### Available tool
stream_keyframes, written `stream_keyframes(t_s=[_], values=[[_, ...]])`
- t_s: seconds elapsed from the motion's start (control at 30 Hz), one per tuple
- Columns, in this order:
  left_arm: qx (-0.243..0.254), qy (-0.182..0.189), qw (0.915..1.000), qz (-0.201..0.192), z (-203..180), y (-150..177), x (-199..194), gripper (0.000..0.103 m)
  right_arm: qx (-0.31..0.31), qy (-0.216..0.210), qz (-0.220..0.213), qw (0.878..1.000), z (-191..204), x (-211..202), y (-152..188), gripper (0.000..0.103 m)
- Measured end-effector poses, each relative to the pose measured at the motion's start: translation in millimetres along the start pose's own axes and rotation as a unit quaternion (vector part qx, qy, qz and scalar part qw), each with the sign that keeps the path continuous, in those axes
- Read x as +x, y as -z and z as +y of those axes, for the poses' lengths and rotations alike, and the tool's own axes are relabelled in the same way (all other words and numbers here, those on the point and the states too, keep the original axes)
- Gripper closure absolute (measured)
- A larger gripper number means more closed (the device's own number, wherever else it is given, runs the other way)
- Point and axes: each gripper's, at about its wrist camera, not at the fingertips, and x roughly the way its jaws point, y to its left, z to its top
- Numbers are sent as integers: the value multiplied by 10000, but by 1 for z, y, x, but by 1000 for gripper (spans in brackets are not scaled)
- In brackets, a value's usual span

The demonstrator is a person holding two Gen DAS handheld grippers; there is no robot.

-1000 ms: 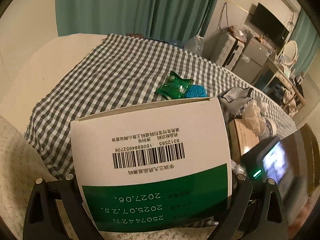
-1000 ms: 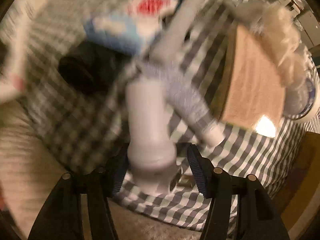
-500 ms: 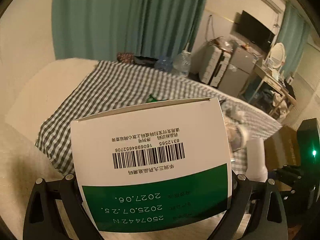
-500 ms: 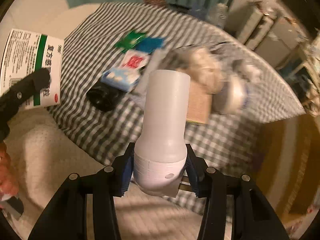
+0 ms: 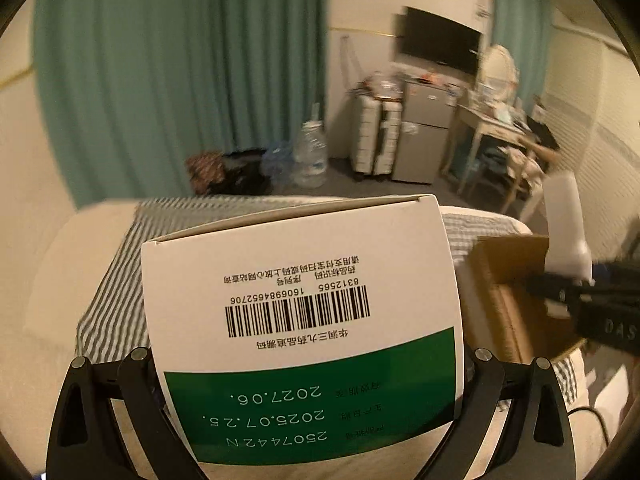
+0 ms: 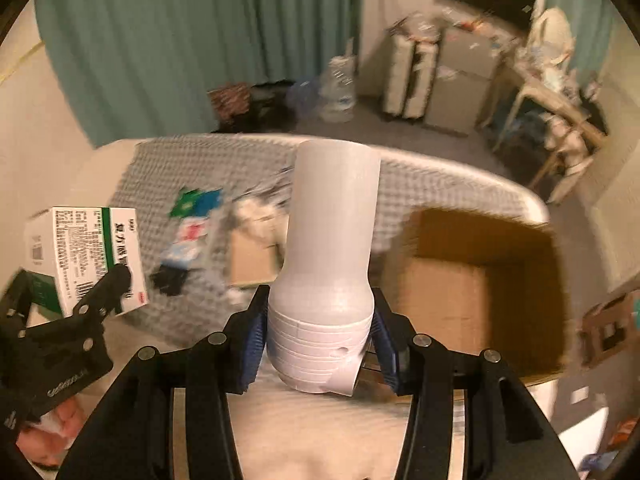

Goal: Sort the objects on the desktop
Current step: 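Lower both held items into the cardboard box and open both tools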

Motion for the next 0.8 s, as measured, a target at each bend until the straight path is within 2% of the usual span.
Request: stream_keyframes(t_s=[0.1,0.23,0.37,0.4,0.5,0.63,0.8], values=[[227,315,9992,51,-48,-18,5,4,352,370,-282,9983,-37,-19,-1,56],[596,627,9960,-213,-122,-45,16,4,809,652,-556,9930,-97,-38,-1,56],[607,808,9948,-97,-180,-53,42,4,1202,677,-563,9888,-146,-29,5,56],[514,903,9946,61,-192,-51,54,4,1355,744,-529,9866,-163,-22,10,56],[175,1300,9909,295,-205,-39,78,4,1571,746,-313,9843,-200,0,28,57],[629,1015,9922,358,-224,-20,113,4,1739,568,163,9830,-220,56,45,60],[446,1191,9906,502,-217,-8,126,2,1858,394,289,9814,-237,84,59,60]])
